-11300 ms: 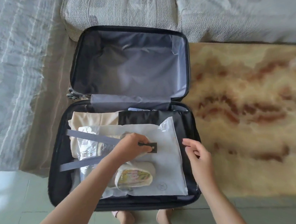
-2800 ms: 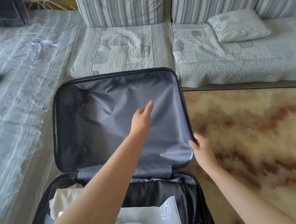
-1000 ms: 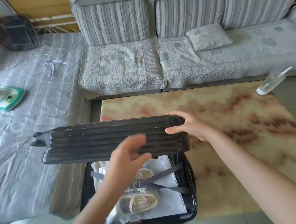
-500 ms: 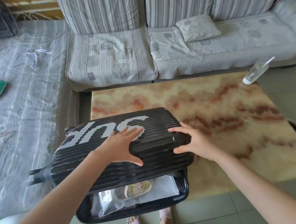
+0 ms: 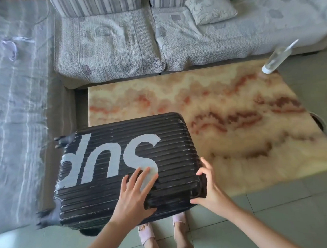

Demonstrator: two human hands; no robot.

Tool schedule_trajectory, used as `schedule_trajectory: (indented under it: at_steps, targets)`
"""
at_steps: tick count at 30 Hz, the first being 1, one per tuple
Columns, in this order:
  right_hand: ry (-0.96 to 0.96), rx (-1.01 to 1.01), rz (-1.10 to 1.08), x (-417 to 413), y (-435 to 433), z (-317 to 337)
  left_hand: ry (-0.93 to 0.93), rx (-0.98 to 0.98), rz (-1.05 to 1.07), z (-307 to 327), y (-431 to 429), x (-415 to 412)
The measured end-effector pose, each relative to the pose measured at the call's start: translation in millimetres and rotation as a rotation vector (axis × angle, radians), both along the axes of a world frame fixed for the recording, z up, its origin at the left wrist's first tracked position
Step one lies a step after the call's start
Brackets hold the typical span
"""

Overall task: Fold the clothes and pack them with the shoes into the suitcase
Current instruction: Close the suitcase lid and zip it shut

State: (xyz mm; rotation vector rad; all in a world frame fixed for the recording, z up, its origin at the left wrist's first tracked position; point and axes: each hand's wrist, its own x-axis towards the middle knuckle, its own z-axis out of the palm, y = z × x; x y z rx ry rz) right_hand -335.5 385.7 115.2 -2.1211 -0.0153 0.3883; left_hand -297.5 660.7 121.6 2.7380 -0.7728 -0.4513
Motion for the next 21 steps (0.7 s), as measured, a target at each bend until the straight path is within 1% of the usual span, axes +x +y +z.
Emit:
schedule_trajectory:
  at_steps: [4,6,11,14,15,17,19,21]
  targets:
    - [0.084,-0.039,-0.005,-8.7,-2.9,-22.0,0.012,0.029,0.013,-24.9,-10.5,-22.6]
    - [0.12,-0.027,-0.009,-13.4,-4.2,-35.5,0.011,0.059,0.003,-37.2,-14.0,-30.5]
    - [0.126,0.0,-0.029,-18.8,-1.8,-58.9,-0.024,0.08,0.012,-56.5,-17.1,-36.2]
    - [0.238,0.067,0.001,-18.9,0.9,-60.7,-0.015,0.113,0.004,-62.5,-18.0,-41.7]
    - [0.285,0.092,-0.024,-17.7,1.3,-63.3,-0.011,0.107,0.01,-64.3,-17.6,-42.5]
    - [0.355,0.152,-0.161,-12.4,4.1,-66.2,-0.007,0.058,0.024,-63.4,-16.4,-41.2]
    - [0.398,0.197,-0.359,-2.0,6.3,-66.8,-0.068,-0.049,0.041,-59.2,-10.2,-32.1]
    - [0.417,0.203,-0.462,12.3,8.5,-65.3,-0.124,-0.106,0.11,-53.1,4.7,-14.2]
